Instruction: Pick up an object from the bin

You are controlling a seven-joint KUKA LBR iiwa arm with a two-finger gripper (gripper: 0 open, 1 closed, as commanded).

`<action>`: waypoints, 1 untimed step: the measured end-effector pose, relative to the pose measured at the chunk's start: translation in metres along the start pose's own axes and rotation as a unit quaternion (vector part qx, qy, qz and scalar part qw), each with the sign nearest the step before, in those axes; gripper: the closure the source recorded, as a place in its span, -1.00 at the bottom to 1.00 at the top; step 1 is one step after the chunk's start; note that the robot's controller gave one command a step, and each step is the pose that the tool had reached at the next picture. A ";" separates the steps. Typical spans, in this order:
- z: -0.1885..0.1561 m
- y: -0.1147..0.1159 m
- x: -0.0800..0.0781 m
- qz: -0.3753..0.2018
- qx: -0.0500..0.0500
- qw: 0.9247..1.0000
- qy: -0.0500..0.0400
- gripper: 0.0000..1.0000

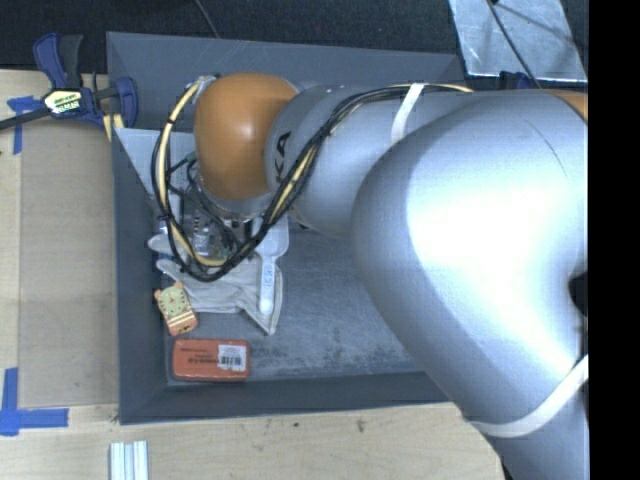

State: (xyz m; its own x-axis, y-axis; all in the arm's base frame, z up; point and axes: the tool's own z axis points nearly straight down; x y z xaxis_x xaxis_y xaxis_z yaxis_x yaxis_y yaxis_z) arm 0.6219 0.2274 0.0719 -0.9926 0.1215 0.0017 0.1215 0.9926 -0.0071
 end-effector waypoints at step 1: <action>-0.006 -0.001 0.001 0.000 0.000 1.000 0.001 1.00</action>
Offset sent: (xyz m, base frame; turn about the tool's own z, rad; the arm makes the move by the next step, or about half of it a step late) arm 0.0001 0.0000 0.0095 0.0000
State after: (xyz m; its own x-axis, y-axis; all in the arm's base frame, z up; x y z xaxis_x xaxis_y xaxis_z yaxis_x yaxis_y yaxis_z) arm 0.6208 0.2268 0.0778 -0.9925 0.1224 0.0029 0.1224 0.9925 -0.0066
